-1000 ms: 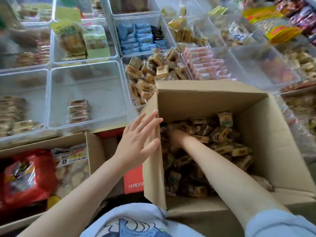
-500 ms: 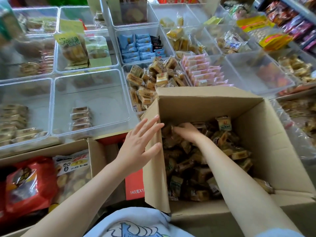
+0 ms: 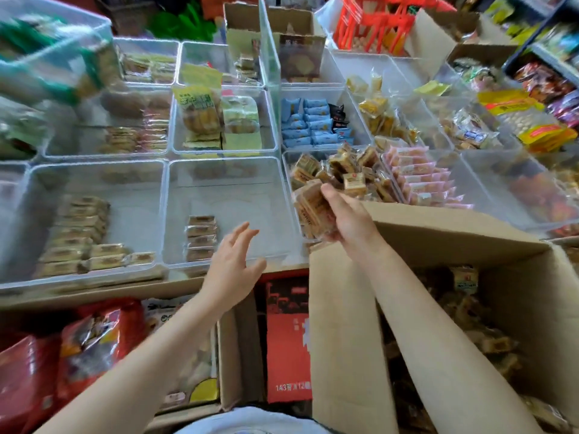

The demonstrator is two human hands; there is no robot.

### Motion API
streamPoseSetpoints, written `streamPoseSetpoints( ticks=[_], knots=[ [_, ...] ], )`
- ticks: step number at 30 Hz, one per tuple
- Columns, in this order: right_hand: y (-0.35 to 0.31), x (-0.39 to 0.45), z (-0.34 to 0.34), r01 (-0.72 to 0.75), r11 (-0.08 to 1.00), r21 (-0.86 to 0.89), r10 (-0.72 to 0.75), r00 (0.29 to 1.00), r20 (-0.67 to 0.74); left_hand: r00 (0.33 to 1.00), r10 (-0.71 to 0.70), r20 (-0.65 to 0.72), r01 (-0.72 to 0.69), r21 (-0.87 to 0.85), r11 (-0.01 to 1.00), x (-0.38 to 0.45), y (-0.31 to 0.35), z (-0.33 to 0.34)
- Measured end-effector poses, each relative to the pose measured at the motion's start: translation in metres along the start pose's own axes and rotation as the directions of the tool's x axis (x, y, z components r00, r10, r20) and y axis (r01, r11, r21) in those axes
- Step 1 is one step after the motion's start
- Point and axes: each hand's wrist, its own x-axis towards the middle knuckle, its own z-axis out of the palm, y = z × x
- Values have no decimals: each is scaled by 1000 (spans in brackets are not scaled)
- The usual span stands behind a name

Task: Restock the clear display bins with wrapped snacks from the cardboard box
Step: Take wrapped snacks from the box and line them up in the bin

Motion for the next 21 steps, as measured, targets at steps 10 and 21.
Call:
streamPoseSetpoints(
  ticks=[10, 21],
  knots=[
    [20, 117, 147, -163, 956, -243, 170, 985, 7, 983, -177, -41, 179, 393, 902, 59, -166, -61],
    [97, 247, 225, 139, 592, -794, -2, 985, 171, 988, -154, -33, 154, 383, 911, 60, -180, -54]
  ],
)
